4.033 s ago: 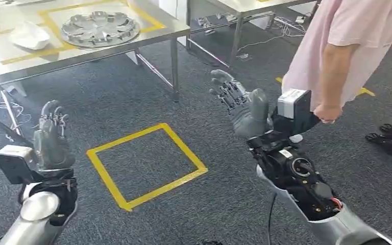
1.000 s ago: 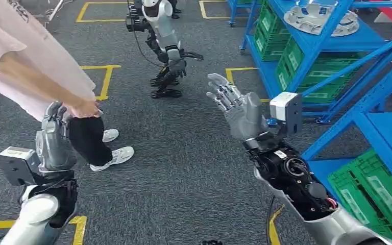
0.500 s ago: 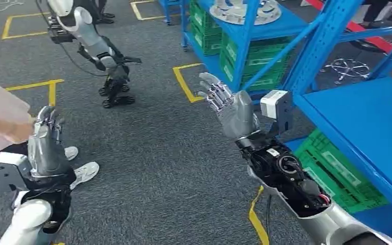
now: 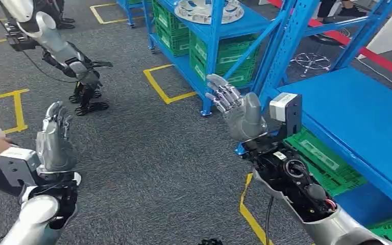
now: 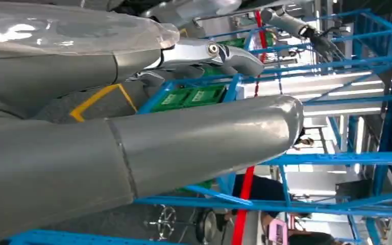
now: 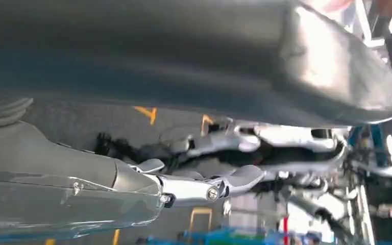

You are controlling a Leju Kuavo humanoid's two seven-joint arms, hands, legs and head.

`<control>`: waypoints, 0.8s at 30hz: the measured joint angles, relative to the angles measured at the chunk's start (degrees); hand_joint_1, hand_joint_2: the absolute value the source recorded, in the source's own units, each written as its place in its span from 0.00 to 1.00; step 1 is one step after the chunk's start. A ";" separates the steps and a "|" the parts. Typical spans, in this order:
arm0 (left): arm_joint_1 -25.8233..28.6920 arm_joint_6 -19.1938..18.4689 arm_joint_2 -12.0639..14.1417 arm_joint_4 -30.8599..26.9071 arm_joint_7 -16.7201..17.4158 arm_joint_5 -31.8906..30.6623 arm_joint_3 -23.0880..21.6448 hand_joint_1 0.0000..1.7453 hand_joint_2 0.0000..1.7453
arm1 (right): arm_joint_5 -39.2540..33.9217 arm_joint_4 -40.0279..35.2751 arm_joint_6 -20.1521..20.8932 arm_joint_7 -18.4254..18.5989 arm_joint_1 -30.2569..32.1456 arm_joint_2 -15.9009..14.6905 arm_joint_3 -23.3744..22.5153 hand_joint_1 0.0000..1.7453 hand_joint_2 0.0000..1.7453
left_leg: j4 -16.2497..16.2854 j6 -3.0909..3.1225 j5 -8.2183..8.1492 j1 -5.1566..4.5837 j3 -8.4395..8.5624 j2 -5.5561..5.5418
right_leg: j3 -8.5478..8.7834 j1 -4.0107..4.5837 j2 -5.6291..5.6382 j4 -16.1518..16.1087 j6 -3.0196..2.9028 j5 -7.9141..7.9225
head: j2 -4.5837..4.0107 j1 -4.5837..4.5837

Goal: Take the parts from the cabinet and place them on the table.

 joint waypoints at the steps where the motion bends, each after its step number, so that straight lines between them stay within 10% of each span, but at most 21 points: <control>1: 0.00 -0.04 0.00 -0.02 0.00 -0.07 0.00 0.00 0.00 | -0.04 -0.02 0.00 -0.02 -0.02 0.00 -0.04 0.00 0.00 | -0.01 -0.25 -0.23 -0.05 0.34 0.55 | 2.99 0.12 -1.95 -5.40 -0.29 1.94 | 0.00 0.33; 2: -0.01 -0.04 0.00 -0.04 -0.02 -0.07 0.00 0.00 0.00 | -0.07 -0.02 0.02 -0.02 -0.09 0.00 -0.07 0.00 0.00 | 0.09 -0.61 -0.47 -0.46 0.43 0.98 | 3.88 0.97 -3.53 -7.39 -0.62 0.96 | 0.00 0.50; 6: -0.14 -0.20 -0.11 -0.15 -0.04 -0.13 0.00 0.00 0.00 | -0.07 -0.22 0.09 0.02 0.03 0.00 -0.09 0.00 0.00 | -0.08 -1.79 -0.71 -0.45 0.83 3.52 | 3.96 1.11 -0.34 -7.64 -2.54 1.58 | 0.00 -0.15; 9: -0.22 -0.22 -0.09 -0.33 -0.15 -0.15 0.00 0.00 0.00 | -0.07 -0.55 0.09 -0.02 -0.07 0.00 -0.09 0.00 0.00 | 7.88 -2.22 -5.43 0.14 -2.71 -2.89 | 4.29 0.69 1.22 -8.11 -3.44 1.99 | 0.00 -0.92; 12: 0.30 -0.22 -0.07 -0.33 -0.13 -0.13 0.00 0.00 0.00 | -0.07 -0.55 0.09 0.02 0.22 0.00 0.00 0.00 0.00 | 19.82 -2.49 -8.96 0.12 -9.44 -3.72 | 4.18 0.88 3.42 -8.07 -3.66 1.99 | 0.00 -1.99; 15: 0.25 -0.22 0.04 -0.33 -0.13 -0.13 0.00 0.00 0.00 | -0.07 -0.57 0.11 0.02 0.29 0.00 0.00 0.00 0.00 | 9.04 -2.04 -1.75 0.22 -5.19 -4.36 | 4.32 0.87 5.94 -7.87 -3.60 1.95 | 0.00 -2.54; 17: 0.12 -0.22 0.07 -0.33 -0.15 -0.24 0.00 0.00 0.00 | -0.07 -0.59 0.11 0.02 0.29 0.00 -0.02 0.00 0.00 | 0.93 -1.73 0.29 0.71 -1.52 -9.39 | 3.86 0.95 7.24 -7.45 -3.13 1.73 | 0.00 -2.69; 21: -0.08 -0.17 -0.02 -0.33 -0.46 -0.31 0.00 0.00 0.00 | -0.15 -0.77 0.15 0.02 0.46 -0.02 -0.09 0.00 0.00 | 0.44 -0.88 0.51 0.16 -1.28 -6.40 | 3.06 0.50 9.77 -7.68 -1.59 2.00 | 0.00 -2.65; 24: -0.80 -0.39 -0.44 -0.33 -1.20 -0.26 0.00 0.00 0.00 | -0.35 -0.96 0.15 -0.02 0.17 -0.26 -0.17 0.00 0.00 | -0.34 0.03 0.53 0.32 -0.52 -4.08 | -0.42 0.84 3.09 -0.32 -0.98 -2.17 | 0.00 -1.40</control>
